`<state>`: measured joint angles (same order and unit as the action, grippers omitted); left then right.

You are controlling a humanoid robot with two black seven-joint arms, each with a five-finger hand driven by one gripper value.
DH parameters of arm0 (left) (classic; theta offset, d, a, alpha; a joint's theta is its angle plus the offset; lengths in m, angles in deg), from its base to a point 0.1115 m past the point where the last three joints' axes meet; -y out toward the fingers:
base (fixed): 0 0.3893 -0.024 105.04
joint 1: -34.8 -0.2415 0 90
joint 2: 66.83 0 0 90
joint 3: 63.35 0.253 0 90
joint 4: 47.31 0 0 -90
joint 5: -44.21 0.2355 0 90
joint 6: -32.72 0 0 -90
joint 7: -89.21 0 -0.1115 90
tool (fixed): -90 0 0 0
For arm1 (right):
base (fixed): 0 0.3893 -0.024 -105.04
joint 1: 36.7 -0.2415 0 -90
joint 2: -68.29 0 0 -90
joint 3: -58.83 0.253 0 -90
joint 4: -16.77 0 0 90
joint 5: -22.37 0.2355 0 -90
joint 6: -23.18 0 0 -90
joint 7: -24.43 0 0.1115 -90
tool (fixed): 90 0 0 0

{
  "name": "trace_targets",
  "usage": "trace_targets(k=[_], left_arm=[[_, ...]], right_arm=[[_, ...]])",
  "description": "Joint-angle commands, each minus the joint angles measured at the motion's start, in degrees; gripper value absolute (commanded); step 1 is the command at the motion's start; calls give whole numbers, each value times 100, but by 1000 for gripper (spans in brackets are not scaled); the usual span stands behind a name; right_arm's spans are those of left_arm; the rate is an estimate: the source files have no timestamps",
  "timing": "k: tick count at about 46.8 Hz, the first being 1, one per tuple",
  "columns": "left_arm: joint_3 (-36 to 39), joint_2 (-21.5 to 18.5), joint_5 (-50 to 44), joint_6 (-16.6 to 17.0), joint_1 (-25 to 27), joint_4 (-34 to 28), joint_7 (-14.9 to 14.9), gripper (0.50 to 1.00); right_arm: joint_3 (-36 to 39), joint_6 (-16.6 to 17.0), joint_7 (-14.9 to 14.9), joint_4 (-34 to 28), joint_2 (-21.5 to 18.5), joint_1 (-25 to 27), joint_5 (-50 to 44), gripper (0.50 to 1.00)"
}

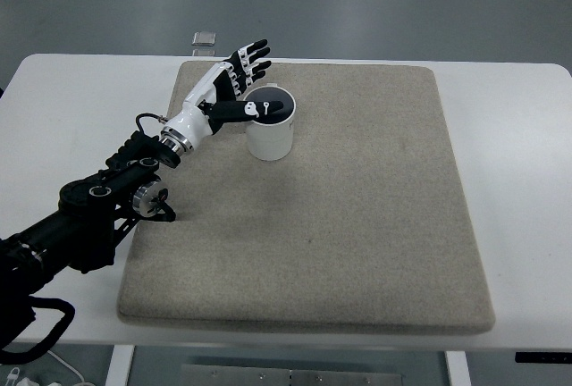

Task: Upright white cup

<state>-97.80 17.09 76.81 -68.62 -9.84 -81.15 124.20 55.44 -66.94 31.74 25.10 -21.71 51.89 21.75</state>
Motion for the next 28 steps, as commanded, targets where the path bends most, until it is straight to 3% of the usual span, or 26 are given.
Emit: trace_targets(k=[1,11,28], left_arm=[[0,-25,-148,-26,34,-17,0,994],[-8,-113,-596,-114,262,-61,0,994],[18,-130,-2546,-167,833,246,0,994]], right_arm=[[5,3,-1,1,0,0,1,930],[5,3,-1,-7,0,0,1,930],[-4,3,-1,-7,0,0,9,930]])
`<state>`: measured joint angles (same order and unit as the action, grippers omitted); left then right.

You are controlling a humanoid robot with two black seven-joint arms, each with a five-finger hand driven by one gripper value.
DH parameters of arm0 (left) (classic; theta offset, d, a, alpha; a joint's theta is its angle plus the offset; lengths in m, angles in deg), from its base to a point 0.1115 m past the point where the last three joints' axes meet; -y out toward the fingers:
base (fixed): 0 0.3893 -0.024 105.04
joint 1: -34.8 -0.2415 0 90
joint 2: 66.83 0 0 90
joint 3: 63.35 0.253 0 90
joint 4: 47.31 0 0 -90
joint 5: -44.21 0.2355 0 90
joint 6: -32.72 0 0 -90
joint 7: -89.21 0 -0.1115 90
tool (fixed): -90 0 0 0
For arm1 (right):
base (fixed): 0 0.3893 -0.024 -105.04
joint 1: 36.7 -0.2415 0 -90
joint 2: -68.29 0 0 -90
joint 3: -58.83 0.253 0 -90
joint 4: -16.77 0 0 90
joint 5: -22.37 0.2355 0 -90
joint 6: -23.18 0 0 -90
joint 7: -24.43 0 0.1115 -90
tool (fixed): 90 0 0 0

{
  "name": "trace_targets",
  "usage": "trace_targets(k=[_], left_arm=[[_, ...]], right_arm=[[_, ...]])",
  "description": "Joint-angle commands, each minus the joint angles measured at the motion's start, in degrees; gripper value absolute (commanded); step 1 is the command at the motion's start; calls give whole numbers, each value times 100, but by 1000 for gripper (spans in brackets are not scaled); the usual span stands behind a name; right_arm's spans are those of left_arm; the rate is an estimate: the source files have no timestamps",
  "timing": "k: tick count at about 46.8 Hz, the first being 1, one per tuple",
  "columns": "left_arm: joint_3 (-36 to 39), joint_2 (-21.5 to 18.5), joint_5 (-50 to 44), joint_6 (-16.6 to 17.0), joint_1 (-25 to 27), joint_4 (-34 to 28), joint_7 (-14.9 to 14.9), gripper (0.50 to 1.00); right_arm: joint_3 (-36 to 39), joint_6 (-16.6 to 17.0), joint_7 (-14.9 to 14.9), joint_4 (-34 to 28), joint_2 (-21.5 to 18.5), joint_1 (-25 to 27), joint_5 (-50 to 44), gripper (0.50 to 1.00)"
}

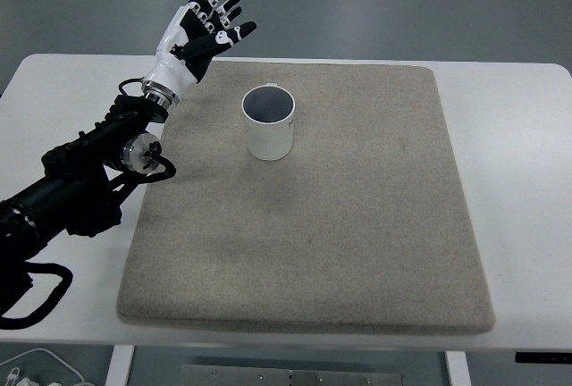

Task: Upright white cup

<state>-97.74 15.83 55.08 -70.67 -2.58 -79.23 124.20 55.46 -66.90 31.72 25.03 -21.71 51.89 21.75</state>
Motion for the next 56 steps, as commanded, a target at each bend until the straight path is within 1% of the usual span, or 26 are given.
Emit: trace_targets(k=[1,10,16,17,20,22,27,28,30,32,43,51,54,56], left_arm=[[3,5,-470,55,133,107,0,994],[-6,22,-1279,56,380,608,0,994],[-15,31,-1490,64,450,705,0,994],[-15,31,-1516,73,450,714,-80,994],[-15,31,-1578,143,459,714,-554,992],[-15,31,-1587,231,494,714,-958,992],[-15,22,-1622,468,538,705,-2240,994],[-23,22,-1622,521,538,705,-2434,994],[-41,22,-1648,609,547,705,-2760,994],[-137,5,-1692,609,555,705,-2972,994],[-664,-39,-1754,609,591,705,-3579,994],[-1192,-48,-1780,574,547,714,-3605,994],[-1236,-48,-1780,574,538,714,-3579,994],[-1236,-48,-1772,548,503,714,-3491,994]], right_arm=[[-6,-1,1,0,0,1,9,930],[-15,-1,1,0,0,1,1,930],[-6,-1,1,0,0,1,1,930],[-6,-1,1,0,0,1,1,930],[-6,-1,1,0,0,1,1,930],[-6,-1,1,0,0,1,1,930],[-6,-1,1,0,0,1,9,930],[-6,-1,1,0,0,1,9,930],[-6,8,1,0,0,1,9,930],[-6,8,1,0,0,1,9,930],[2,-1,1,0,0,1,9,930],[2,-1,-17,0,0,1,9,930],[2,-1,-26,0,0,1,18,930],[2,-1,-26,0,0,1,18,930]])
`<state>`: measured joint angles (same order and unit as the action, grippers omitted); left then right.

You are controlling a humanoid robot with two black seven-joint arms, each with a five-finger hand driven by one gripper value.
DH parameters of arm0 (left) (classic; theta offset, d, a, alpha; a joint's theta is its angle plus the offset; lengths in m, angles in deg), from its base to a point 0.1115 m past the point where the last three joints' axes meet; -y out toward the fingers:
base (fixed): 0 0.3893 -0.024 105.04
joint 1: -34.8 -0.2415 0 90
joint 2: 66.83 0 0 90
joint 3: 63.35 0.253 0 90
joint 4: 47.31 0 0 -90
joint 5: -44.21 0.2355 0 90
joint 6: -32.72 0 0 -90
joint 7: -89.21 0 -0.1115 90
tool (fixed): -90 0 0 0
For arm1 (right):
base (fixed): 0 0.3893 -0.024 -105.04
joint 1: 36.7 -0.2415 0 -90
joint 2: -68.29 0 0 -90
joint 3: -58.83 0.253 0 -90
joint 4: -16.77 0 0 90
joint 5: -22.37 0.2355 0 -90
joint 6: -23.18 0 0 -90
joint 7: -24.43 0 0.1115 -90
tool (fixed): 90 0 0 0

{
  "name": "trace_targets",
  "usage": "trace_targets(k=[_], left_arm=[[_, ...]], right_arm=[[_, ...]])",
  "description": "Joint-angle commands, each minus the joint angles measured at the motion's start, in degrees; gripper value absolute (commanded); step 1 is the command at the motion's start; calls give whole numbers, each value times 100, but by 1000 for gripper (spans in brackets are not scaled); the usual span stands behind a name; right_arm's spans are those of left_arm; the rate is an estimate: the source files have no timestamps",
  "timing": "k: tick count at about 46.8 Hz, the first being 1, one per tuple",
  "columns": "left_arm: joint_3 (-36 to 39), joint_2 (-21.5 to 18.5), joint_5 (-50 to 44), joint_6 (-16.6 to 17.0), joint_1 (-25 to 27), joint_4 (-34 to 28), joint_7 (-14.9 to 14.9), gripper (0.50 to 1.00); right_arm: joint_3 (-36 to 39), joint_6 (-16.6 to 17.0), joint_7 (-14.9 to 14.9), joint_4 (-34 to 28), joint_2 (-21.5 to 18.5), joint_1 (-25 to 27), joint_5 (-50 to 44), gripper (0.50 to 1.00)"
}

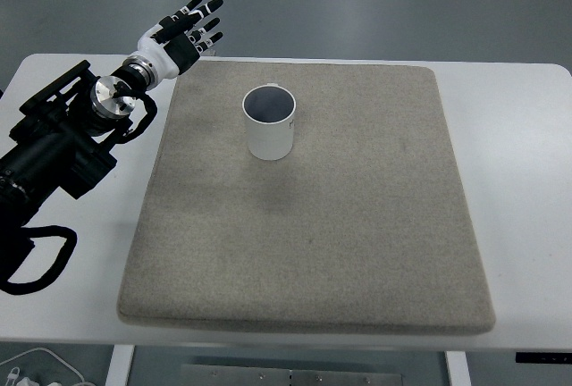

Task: Upright white cup

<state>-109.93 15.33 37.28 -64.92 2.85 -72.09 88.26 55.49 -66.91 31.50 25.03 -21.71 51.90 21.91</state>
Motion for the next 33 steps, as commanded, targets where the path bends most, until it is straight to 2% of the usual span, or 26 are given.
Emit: trace_targets(k=[1,7,11,16,21,33], left_arm=[[-17,2,8,-36,-49,9,130,994],[0,11,43,-255,-67,132,885,1000],[9,2,70,-493,-75,167,1175,1000],[27,11,87,-510,-75,220,1237,1000],[27,11,87,-510,-67,273,1431,1000],[9,2,8,-387,39,519,1273,999]], right_arm=[[0,0,-3,0,0,0,2,930],[8,0,-3,0,0,0,2,930],[8,0,-3,0,0,0,2,930],[8,0,-3,0,0,0,2,930],[8,0,-3,0,0,0,2,930],[8,0,-3,0,0,0,2,930]])
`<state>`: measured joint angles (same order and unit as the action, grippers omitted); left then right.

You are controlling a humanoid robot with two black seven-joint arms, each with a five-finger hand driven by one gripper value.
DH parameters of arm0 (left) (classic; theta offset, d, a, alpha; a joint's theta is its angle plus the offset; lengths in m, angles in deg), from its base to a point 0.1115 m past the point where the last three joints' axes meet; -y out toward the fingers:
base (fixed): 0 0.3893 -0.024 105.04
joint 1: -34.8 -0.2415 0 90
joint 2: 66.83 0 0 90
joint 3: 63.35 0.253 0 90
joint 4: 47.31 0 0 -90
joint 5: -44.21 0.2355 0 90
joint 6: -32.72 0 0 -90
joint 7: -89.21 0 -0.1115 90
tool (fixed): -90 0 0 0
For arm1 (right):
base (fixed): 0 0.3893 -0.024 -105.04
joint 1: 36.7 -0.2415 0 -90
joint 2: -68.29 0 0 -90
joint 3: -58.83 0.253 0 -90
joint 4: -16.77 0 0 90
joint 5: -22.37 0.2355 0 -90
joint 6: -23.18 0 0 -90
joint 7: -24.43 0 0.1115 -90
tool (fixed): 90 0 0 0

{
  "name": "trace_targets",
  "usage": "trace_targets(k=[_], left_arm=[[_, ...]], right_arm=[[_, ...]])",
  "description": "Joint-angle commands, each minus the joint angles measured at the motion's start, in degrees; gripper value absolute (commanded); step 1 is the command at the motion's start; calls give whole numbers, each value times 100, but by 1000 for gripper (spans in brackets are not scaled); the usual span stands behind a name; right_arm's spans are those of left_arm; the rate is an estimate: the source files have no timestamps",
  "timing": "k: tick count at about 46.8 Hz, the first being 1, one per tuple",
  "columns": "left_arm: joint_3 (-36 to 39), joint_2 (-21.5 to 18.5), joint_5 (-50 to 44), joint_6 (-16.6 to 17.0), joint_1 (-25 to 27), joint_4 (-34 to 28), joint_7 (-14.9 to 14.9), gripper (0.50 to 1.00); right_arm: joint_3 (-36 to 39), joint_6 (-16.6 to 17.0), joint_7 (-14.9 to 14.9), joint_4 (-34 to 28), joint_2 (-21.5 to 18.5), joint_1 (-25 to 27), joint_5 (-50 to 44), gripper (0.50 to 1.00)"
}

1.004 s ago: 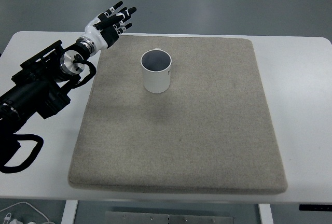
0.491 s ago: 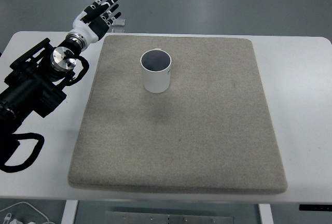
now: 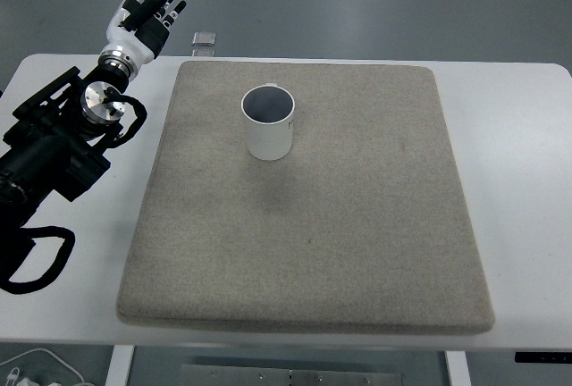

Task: Upright white cup

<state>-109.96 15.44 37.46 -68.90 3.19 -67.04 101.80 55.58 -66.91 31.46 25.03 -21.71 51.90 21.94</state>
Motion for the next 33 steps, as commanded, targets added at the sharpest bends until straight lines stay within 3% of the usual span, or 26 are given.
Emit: trace_targets(k=[1,7,33], left_arm=[[4,-9,-10,19,5,22,-134,999],[-14,0,-10,90,-3,22,-328,999],[-5,26,-10,90,-3,22,-355,1000]], right_arm=[[-1,0,0,0,0,0,0,930],[-1,0,0,0,0,0,0,930],[-1,0,0,0,0,0,0,930]])
